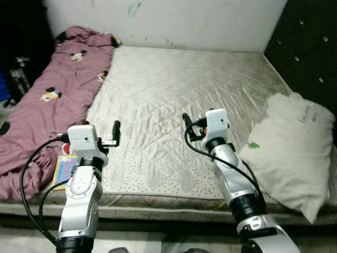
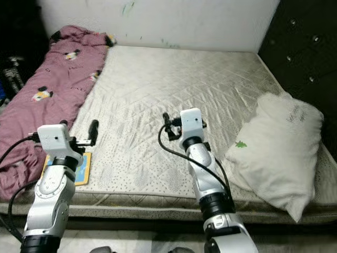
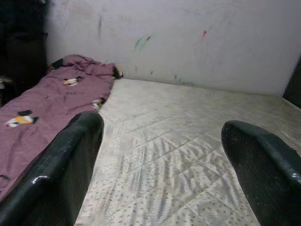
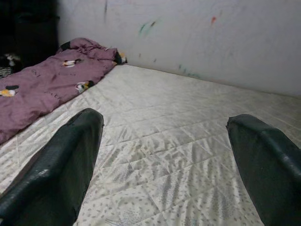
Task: Clean up the room
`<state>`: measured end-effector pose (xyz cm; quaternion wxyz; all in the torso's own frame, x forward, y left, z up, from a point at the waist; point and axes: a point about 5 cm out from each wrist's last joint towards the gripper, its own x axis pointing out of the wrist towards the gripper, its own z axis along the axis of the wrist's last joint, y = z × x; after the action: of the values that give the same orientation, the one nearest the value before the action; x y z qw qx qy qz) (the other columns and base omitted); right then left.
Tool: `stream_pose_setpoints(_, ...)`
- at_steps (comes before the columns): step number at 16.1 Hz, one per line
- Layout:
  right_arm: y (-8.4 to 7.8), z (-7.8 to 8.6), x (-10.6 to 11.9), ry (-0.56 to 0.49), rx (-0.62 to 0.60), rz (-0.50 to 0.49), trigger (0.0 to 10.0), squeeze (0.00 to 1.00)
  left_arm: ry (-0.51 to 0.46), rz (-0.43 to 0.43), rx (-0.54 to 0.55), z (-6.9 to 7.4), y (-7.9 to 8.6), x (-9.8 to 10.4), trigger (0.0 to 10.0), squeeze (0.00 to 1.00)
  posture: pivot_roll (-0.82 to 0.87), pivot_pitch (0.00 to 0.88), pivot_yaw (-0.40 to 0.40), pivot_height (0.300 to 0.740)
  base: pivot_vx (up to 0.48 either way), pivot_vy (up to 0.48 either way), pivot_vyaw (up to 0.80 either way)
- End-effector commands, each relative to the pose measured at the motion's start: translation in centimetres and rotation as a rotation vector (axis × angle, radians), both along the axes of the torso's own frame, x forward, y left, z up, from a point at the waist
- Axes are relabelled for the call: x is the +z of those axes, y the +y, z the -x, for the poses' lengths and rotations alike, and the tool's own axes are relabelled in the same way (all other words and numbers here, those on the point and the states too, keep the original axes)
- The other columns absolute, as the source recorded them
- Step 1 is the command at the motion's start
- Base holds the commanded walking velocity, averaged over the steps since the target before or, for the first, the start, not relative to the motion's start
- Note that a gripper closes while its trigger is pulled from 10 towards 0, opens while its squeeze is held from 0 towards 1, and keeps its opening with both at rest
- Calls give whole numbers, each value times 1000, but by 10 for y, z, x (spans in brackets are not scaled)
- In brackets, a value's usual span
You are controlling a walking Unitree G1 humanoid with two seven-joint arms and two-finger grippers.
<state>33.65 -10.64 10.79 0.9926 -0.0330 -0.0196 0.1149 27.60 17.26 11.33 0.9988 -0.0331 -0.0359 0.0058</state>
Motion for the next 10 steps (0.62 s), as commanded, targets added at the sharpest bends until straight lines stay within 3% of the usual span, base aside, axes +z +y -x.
stream_pose_setpoints(1,-3,-3,4,-14,-14,-2,10000,0,-7,-4,-6,-3,-3,3,10000,0,45,0,-28,740,0,0,-563)
stream_pose_setpoints(10,-6,-9,3,17,-32,-17,10000,0,-2,2,5,-9,0,3,10000,0,47,0,-27,740,0,0,0)
